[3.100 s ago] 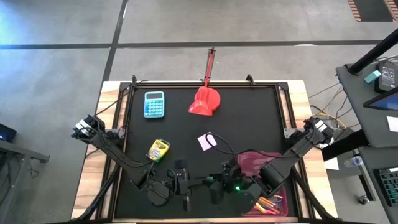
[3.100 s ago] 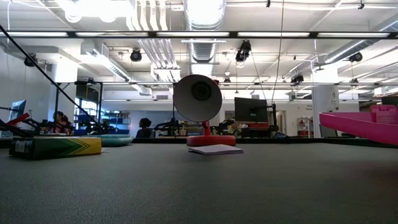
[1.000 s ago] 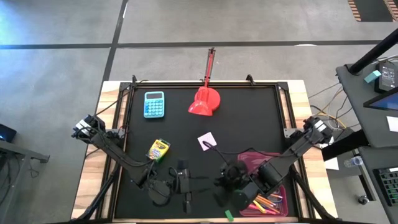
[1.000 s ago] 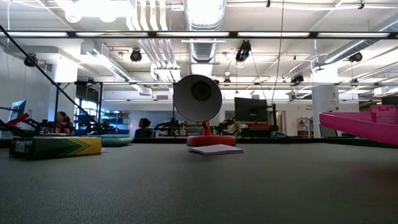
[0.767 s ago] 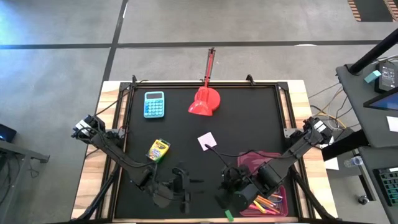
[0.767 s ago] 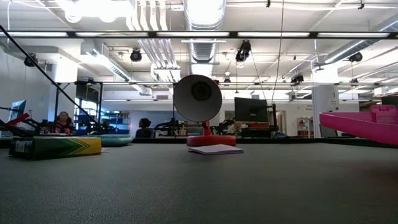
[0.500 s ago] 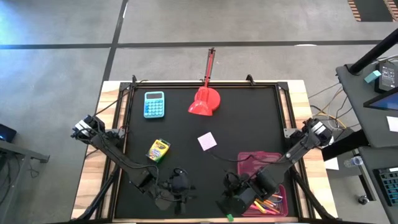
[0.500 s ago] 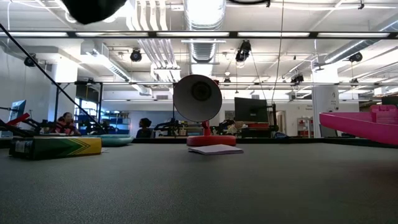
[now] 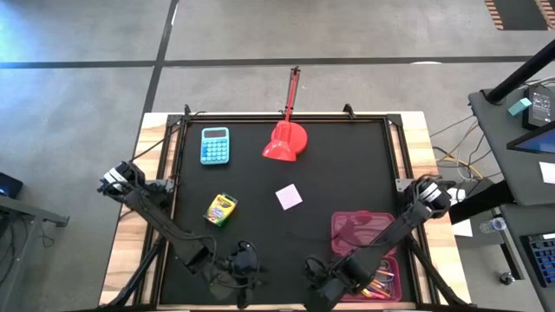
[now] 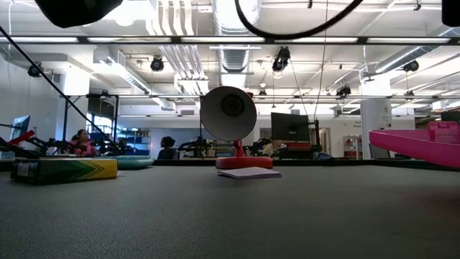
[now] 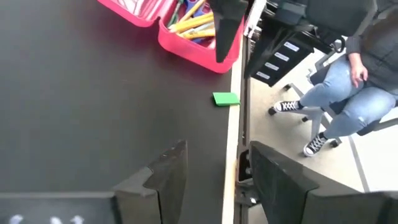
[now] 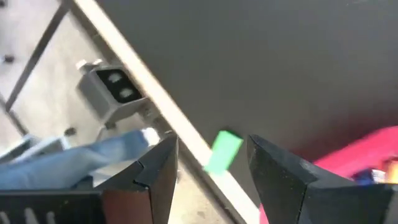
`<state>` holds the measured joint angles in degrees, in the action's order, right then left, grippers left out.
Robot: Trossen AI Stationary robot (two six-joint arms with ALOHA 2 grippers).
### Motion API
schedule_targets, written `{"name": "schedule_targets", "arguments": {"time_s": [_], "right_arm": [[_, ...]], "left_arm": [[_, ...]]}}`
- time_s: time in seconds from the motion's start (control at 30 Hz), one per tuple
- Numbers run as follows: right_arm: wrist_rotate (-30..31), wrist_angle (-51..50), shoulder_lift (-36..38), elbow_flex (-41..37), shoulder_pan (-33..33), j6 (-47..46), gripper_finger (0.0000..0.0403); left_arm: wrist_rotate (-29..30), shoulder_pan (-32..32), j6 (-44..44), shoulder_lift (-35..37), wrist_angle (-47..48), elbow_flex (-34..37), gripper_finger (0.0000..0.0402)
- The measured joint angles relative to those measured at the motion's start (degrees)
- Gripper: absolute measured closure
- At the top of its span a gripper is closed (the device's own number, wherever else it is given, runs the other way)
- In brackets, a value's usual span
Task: Pack school essentials
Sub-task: Put the green eraser into the pink supply box
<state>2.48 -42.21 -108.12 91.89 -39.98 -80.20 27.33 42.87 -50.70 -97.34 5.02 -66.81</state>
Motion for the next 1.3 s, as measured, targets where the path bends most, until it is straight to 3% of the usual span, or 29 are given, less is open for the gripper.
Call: {"name": "schedule_targets", "arguments": {"time_s": [0.3,0.57,0.7,0.83,0.97,1.1,1.3], "right_arm": [[-2.7,0.1,-7.2,6.4,-0.4,8.0,0.0222],[-6.1,-21.5,-17.9,21.5,-0.4,14.5,0.0222],[-6.1,-25.6,-21.2,27.8,-0.4,17.2,0.0222],[-6.6,-26.7,-23.3,30.6,-0.5,19.1,0.0222],[-7.5,-29.4,-24.3,30.7,-0.5,19.7,0.0222],[-7.4,-29.1,-24.4,30.7,-0.5,17.8,0.0222],[-8.1,-29.1,-24.4,30.7,-0.7,12.9,0.0222]], "left_arm": [[-0.1,1.2,-0.1,0.0,0.0,0.0,0.0246],[-0.1,1.2,0.0,0.0,-0.5,0.0,0.0246],[-0.3,1.3,0.4,1.7,-0.6,-1.0,0.0246],[-0.3,1.1,8.3,6.2,-0.1,-1.8,0.0246],[1.3,-1.7,20.7,15.6,2.5,-2.3,0.0246],[9.0,-3.4,22.2,26.5,1.4,-3.0,0.0246],[9.4,-1.4,30.4,33.7,-4.6,-1.7,0.0247]]}}
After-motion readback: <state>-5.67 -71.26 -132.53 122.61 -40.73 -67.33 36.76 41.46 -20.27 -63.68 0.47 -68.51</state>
